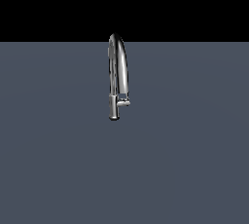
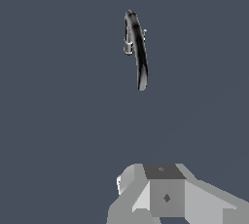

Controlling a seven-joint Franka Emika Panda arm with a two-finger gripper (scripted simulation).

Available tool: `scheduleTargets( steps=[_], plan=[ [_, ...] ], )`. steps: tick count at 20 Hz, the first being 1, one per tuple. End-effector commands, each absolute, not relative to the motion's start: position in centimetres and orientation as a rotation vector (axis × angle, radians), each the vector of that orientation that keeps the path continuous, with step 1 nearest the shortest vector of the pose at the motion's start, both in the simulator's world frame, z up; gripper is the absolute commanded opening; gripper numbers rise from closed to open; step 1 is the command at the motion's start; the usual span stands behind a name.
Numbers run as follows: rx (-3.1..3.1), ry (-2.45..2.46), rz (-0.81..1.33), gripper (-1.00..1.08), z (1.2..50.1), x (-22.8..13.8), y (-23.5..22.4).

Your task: Turn on the faucet by rotating a designated handle.

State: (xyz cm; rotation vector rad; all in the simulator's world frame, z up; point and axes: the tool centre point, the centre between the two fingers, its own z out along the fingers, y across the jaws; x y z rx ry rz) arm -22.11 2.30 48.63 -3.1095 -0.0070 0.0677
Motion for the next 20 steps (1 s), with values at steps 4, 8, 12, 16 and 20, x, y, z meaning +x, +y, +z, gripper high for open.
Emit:
scheduleTargets(
  steps=[4,8,12,16,20],
  plan=[
    [-3.056,0.072,0.163,-1.00,48.0,-19.7,2.4],
    [-3.003,0.143,0.247,-1.00,47.3,-17.5,2.4],
    [-2.944,0.213,0.330,-1.00,46.4,-15.2,2.3],
    [-2.880,0.282,0.413,-1.00,45.4,-13.0,2.1],
    [-2.811,0.349,0.494,-1.00,44.3,-10.9,1.9]
  ],
)
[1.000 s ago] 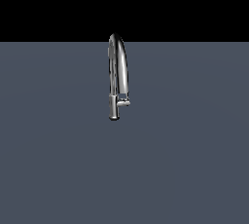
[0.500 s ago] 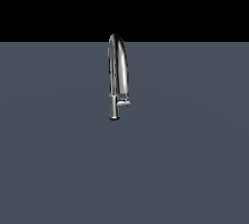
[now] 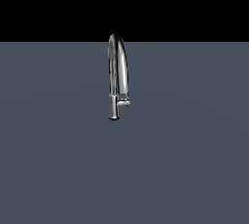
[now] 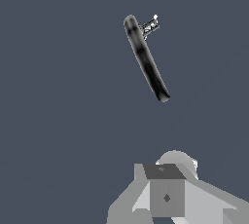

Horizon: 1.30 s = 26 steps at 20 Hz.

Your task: Turn on the faucet by rotating a designated handle.

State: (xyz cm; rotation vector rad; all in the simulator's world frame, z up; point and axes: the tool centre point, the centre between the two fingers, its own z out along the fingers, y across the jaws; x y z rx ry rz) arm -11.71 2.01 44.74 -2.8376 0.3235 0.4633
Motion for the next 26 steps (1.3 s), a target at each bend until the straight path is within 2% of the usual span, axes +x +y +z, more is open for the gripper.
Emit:
scheduleTargets(
  steps=[1,26],
  plan=[
    [-2.792,0.366,0.514,-1.00,44.0,-10.3,1.9],
    [-2.228,0.753,0.979,-1.00,32.5,1.3,-0.4]
  ],
)
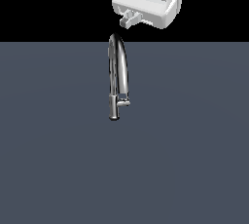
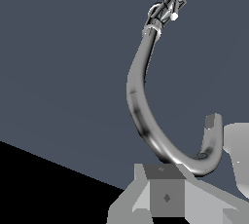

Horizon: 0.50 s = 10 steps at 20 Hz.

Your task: Turn on the faucet by rotating a designated handle.

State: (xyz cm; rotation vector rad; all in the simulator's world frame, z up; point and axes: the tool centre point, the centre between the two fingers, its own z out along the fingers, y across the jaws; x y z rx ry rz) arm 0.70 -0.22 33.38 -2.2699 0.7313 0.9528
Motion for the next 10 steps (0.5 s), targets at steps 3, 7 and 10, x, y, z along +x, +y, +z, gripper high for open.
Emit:
scheduleTargets(
  steps=[3,7,10],
  plan=[
    [-2.143,0.796,1.031,-1.00,30.6,2.4,-0.6],
    [-2.022,0.853,1.099,-1.00,27.8,3.7,-0.9],
    [-1.923,0.896,1.150,-1.00,25.5,4.6,-1.1]
  ],
)
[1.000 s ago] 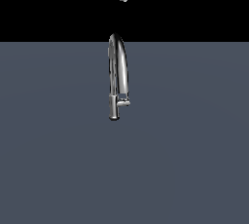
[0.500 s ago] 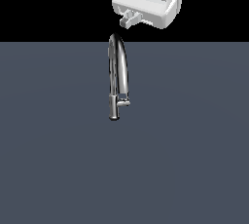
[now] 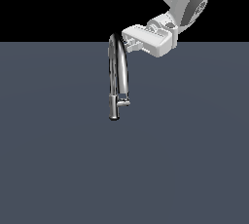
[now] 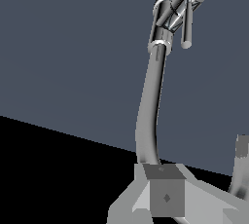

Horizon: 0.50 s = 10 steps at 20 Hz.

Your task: Turn on the faucet by rotating a designated handle.

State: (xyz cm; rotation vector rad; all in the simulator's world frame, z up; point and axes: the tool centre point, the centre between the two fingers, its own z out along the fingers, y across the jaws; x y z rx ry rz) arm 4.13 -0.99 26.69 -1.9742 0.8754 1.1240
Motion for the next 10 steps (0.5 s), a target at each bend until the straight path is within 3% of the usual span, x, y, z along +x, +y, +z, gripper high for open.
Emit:
scheduleTargets(
  steps=[1,10],
  plan=[
    [-1.888,0.911,1.167,-1.00,24.7,4.8,-1.1],
    [-1.582,1.026,1.297,-1.00,17.6,6.4,-0.9]
  ],
)
